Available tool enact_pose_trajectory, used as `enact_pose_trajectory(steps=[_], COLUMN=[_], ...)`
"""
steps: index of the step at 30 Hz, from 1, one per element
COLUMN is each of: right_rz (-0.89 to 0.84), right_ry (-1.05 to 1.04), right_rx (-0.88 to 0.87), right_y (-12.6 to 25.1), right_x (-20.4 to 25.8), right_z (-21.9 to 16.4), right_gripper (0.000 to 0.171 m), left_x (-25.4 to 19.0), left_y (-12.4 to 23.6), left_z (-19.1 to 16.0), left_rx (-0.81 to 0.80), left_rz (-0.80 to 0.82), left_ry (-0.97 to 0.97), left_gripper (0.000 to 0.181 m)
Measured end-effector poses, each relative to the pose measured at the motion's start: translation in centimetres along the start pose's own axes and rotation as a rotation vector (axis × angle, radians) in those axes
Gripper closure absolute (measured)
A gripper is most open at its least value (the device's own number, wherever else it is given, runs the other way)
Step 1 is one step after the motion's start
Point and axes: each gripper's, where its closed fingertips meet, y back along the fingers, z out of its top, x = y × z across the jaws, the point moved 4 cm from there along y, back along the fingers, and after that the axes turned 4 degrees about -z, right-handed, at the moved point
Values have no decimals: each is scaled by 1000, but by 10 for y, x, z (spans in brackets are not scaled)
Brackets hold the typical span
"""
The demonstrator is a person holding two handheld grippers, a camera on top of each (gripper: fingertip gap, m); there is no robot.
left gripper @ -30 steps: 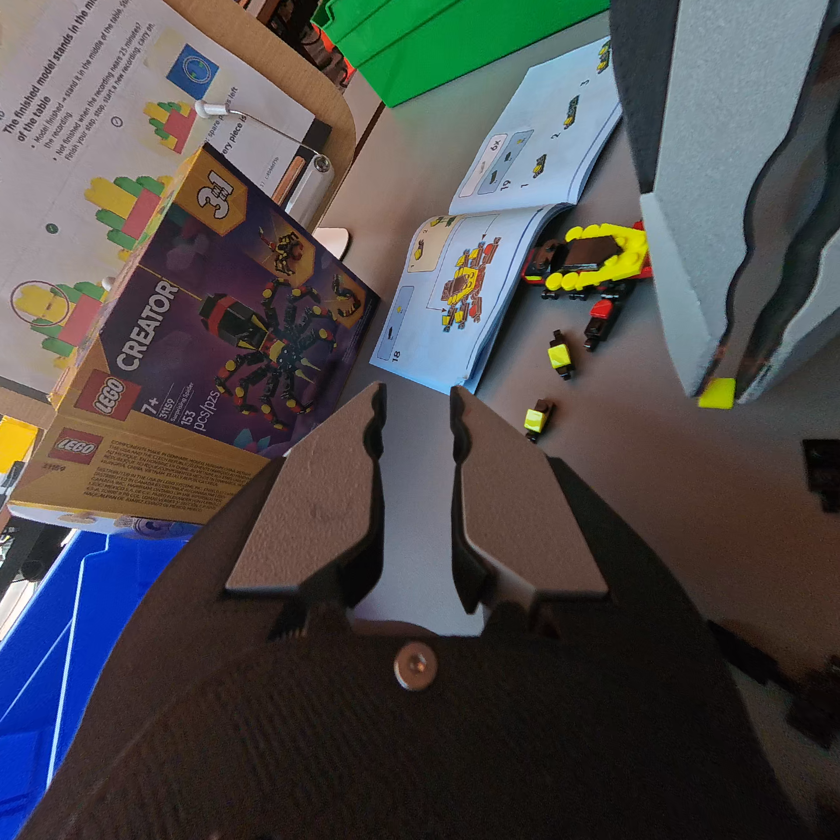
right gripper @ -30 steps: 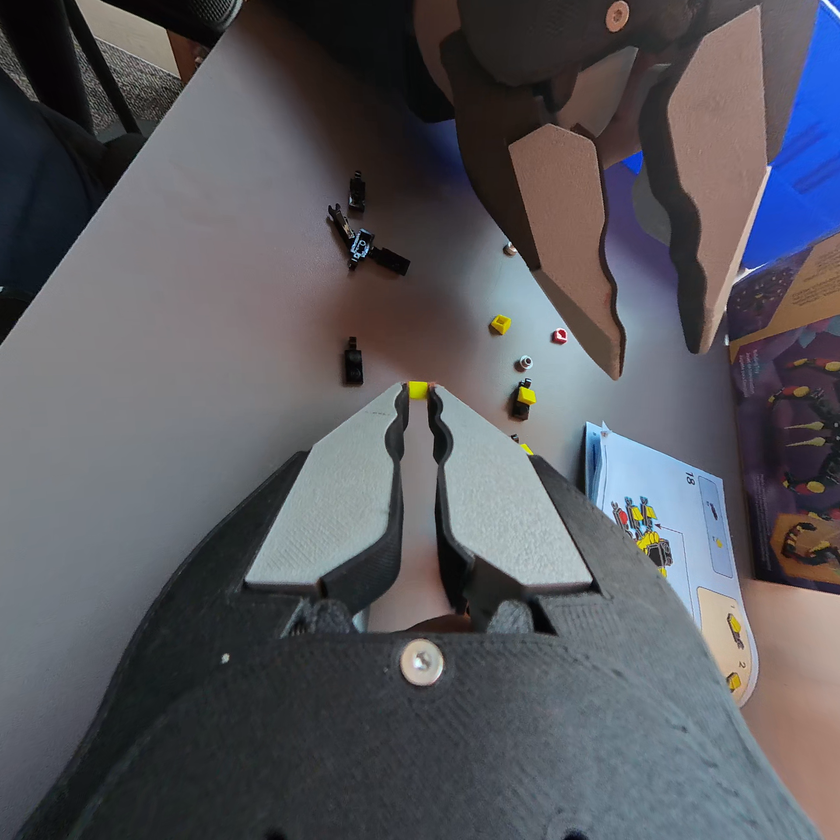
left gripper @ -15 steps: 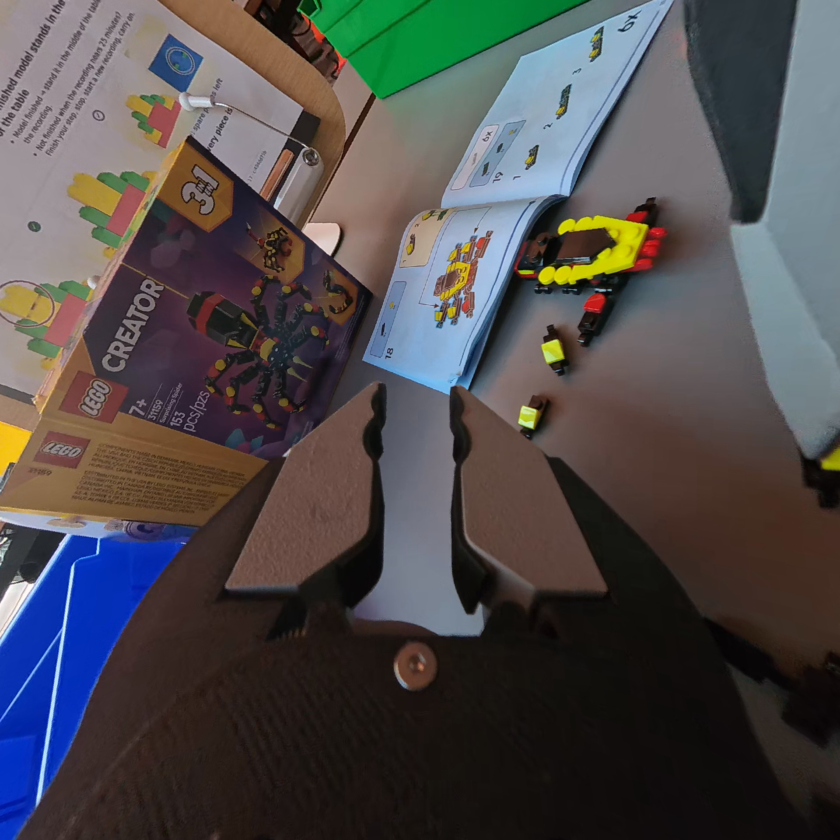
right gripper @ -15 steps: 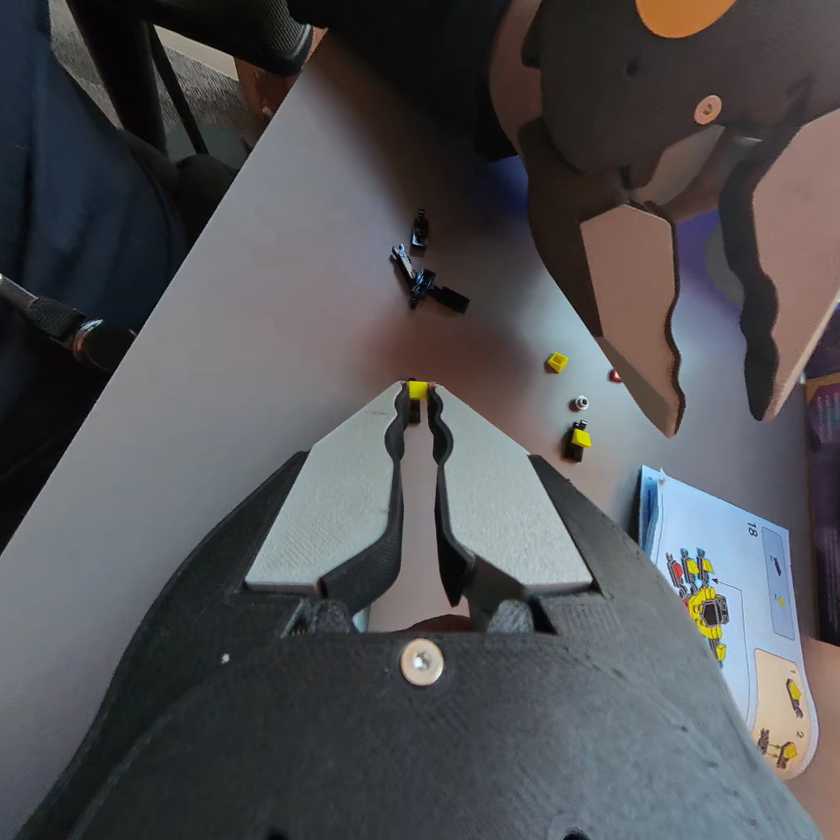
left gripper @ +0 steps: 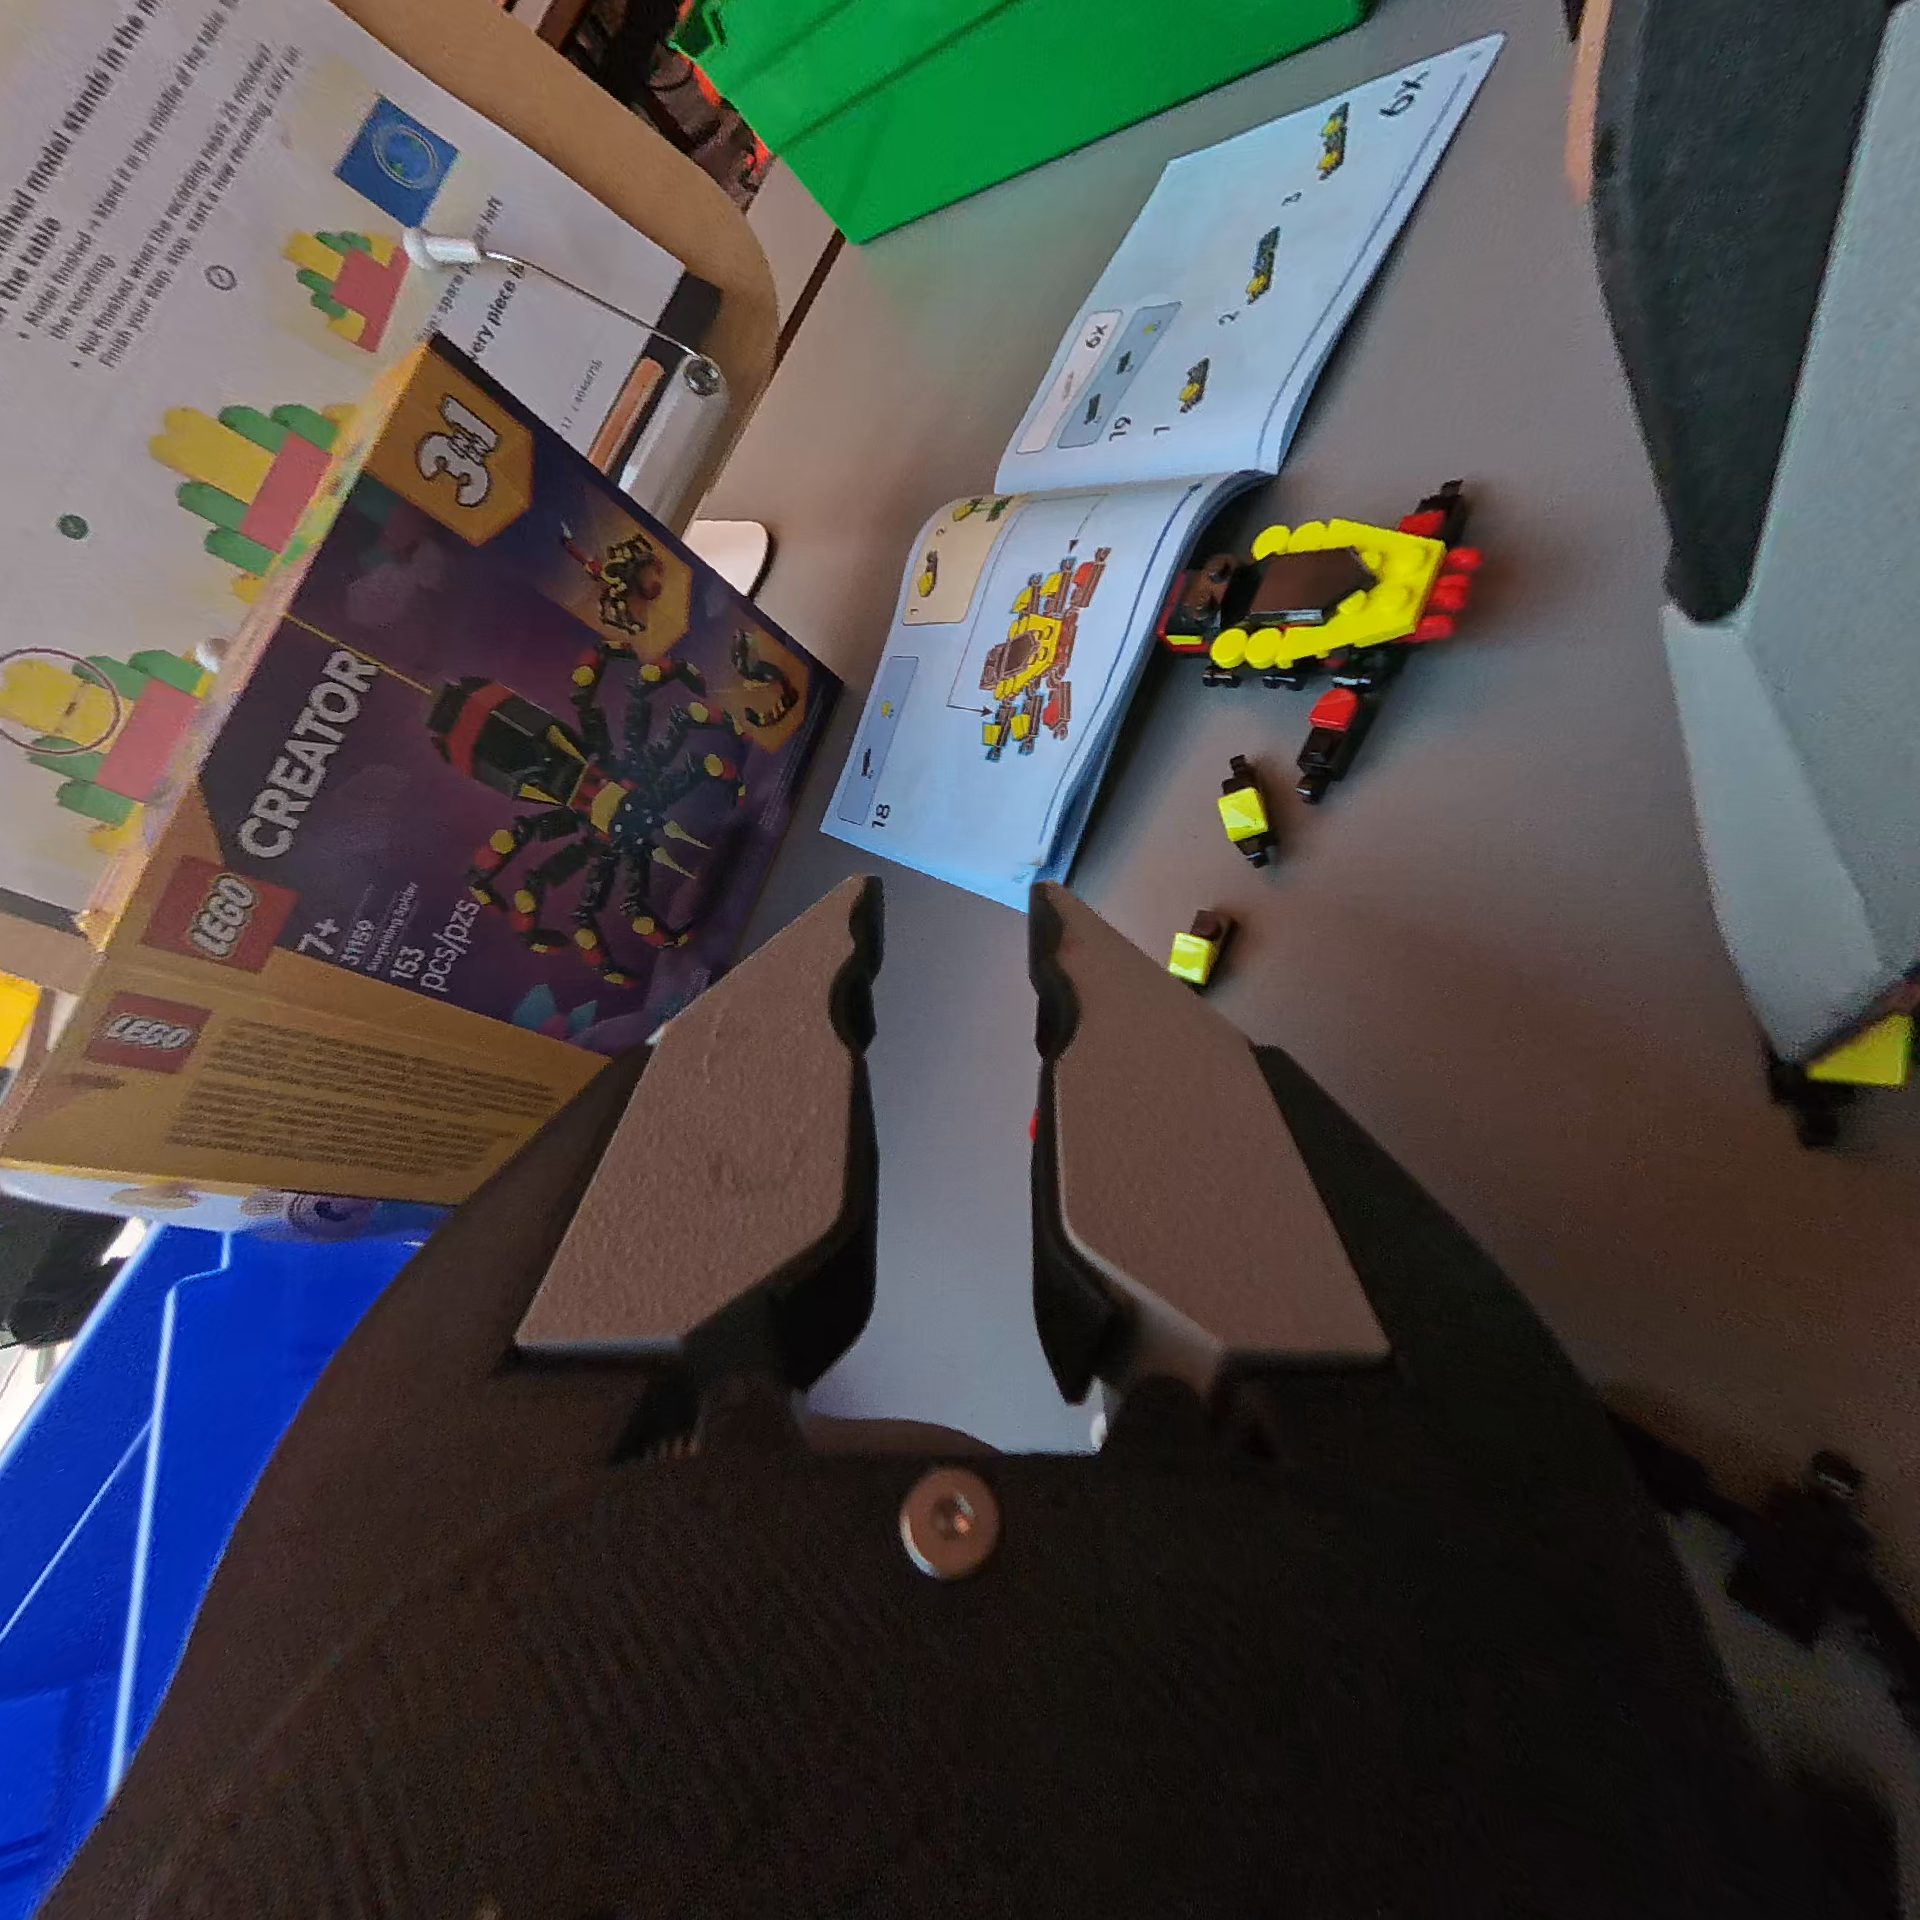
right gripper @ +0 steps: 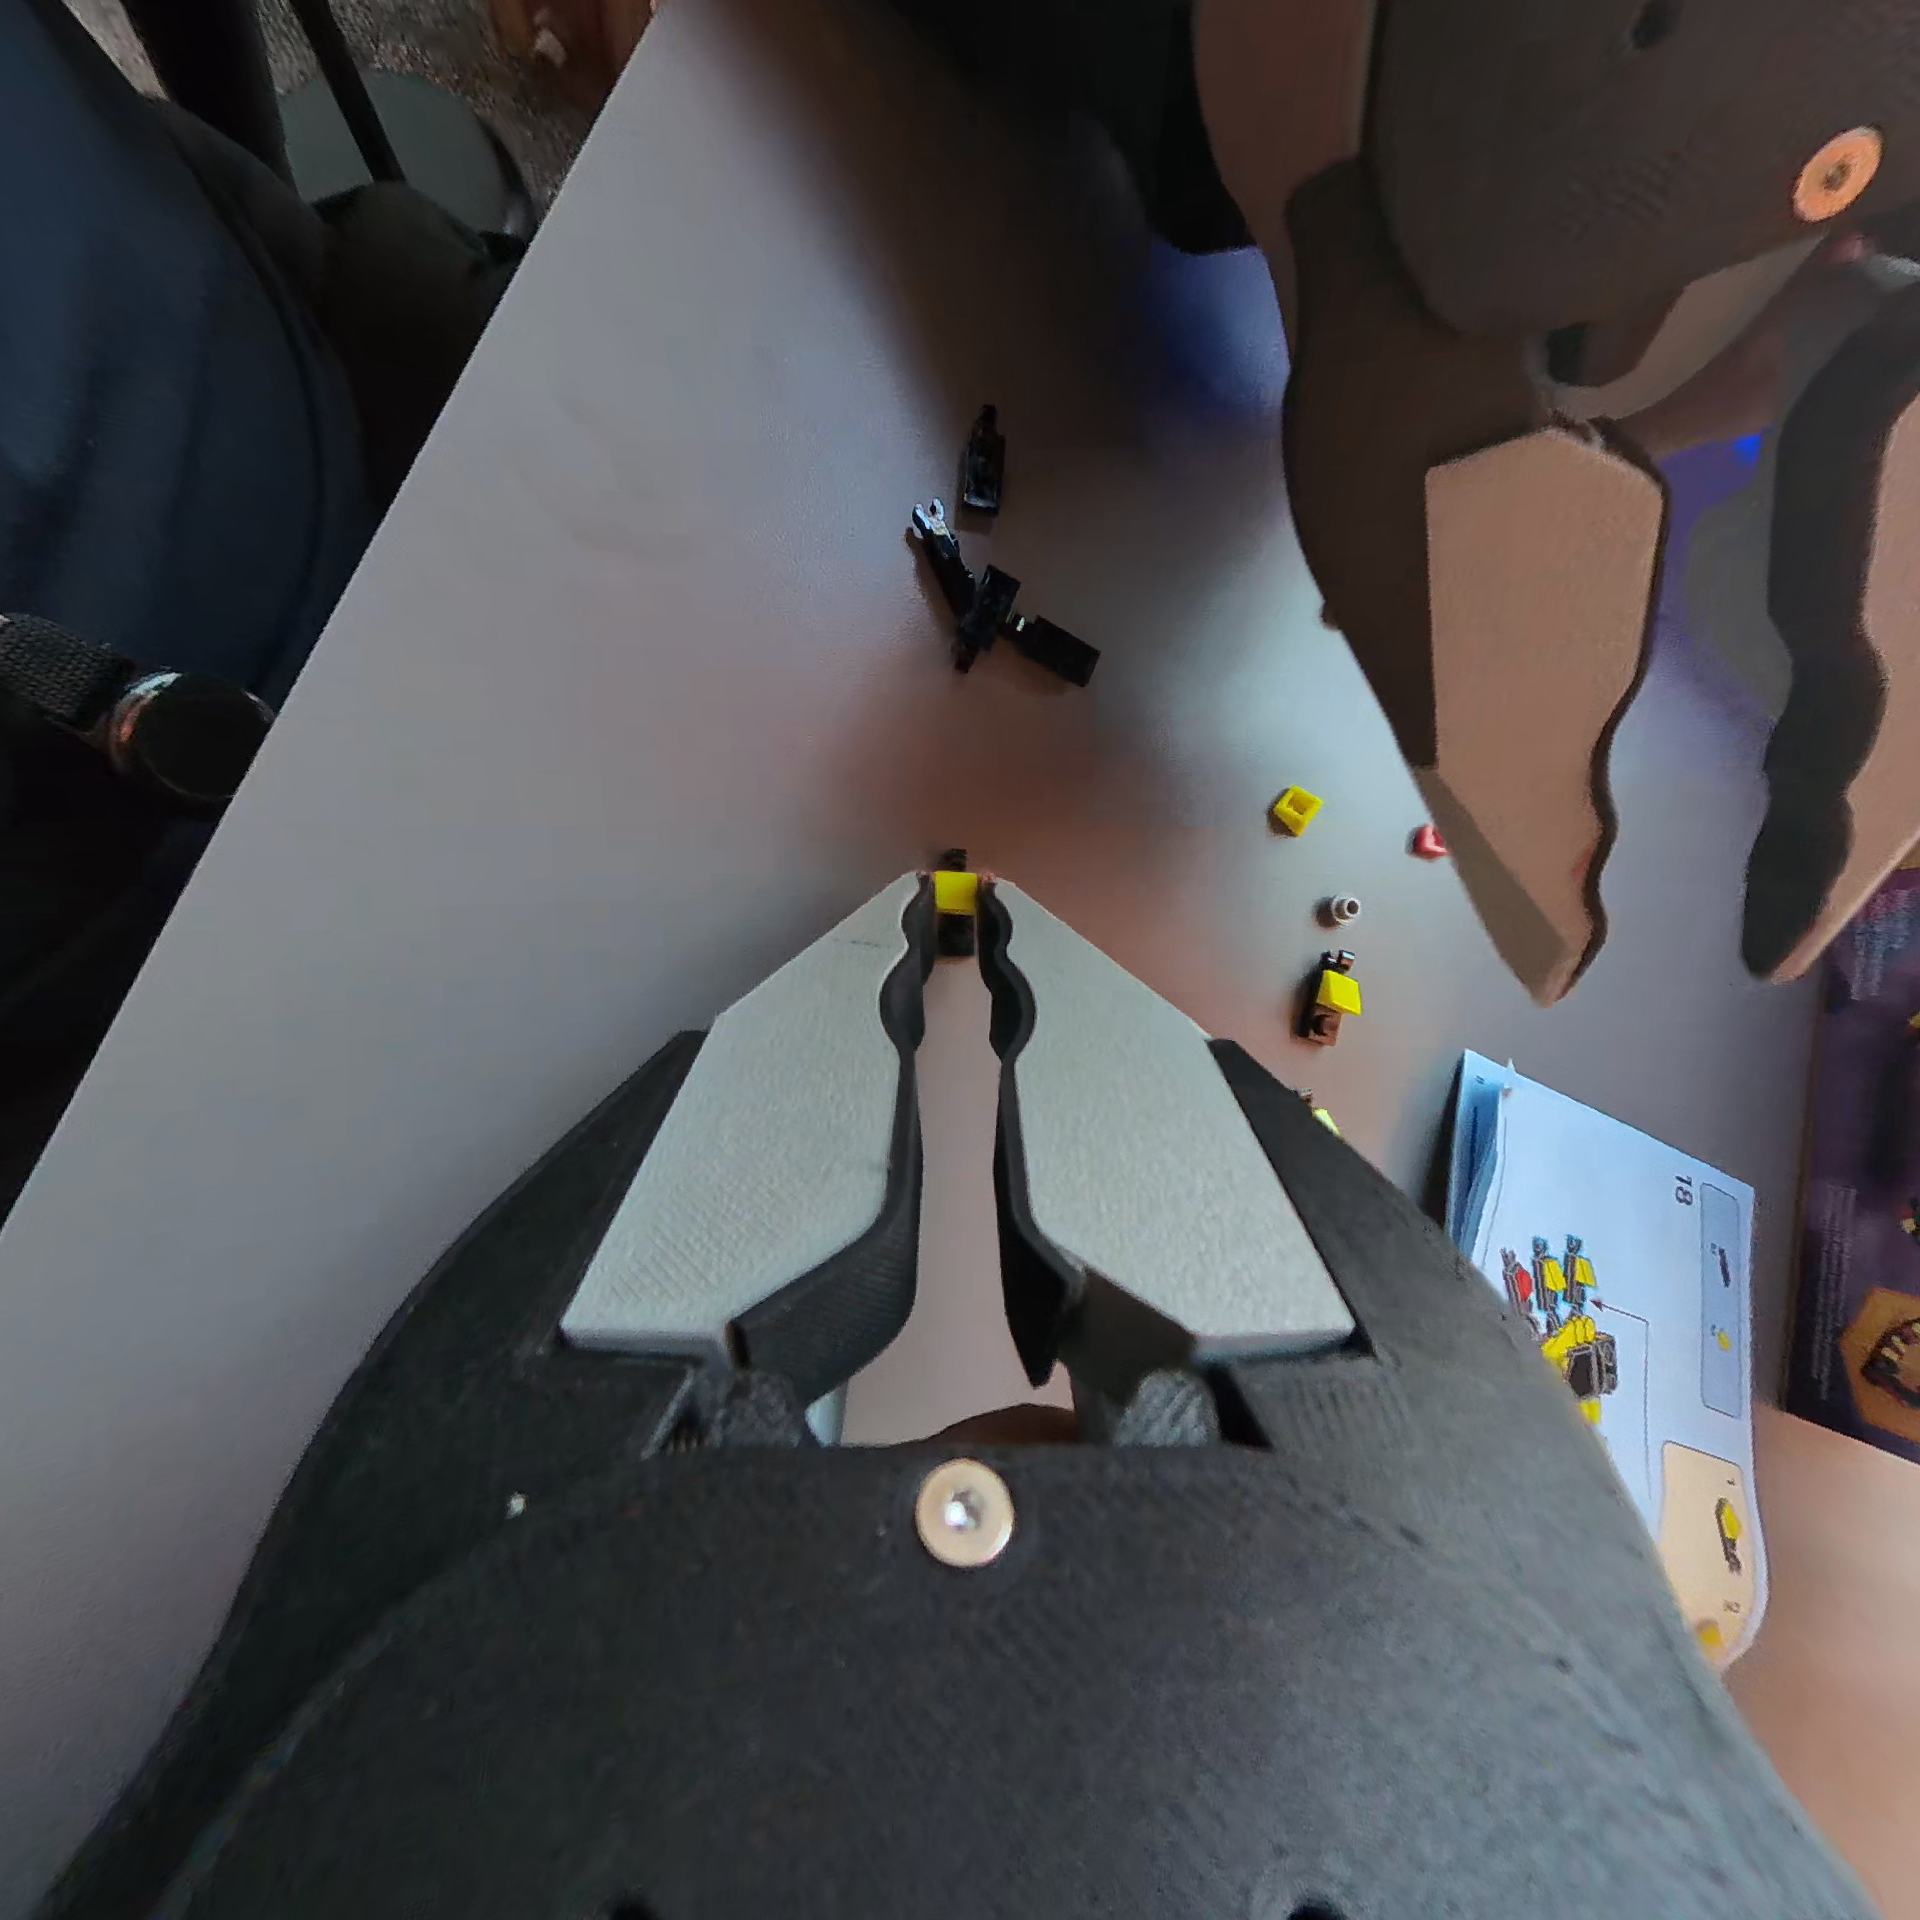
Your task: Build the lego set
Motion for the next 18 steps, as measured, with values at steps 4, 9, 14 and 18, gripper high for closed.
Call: enact_pose_trajectory(steps=[4, 9, 14, 18], right_rz=[6, 10, 2, 11], right_ry=[19, 24, 20, 18], right_rx=[26, 61, 58, 49], right_y=[-1, -5, -3, -3], right_x=[0, 0, -2, -2], right_z=[0, -3, -3, -2], right_gripper=[166, 166, 166, 166], left_x=[11, 5, -1, 1], left_y=[7, 3, 1, 2], left_z=[3, 2, 4, 3], left_rx=[-31, -16, -14, -16], left_rz=[35, 22, 11, 18], left_ry=[38, 26, -1, 4], left_gripper=[156, 157, 157, 157])
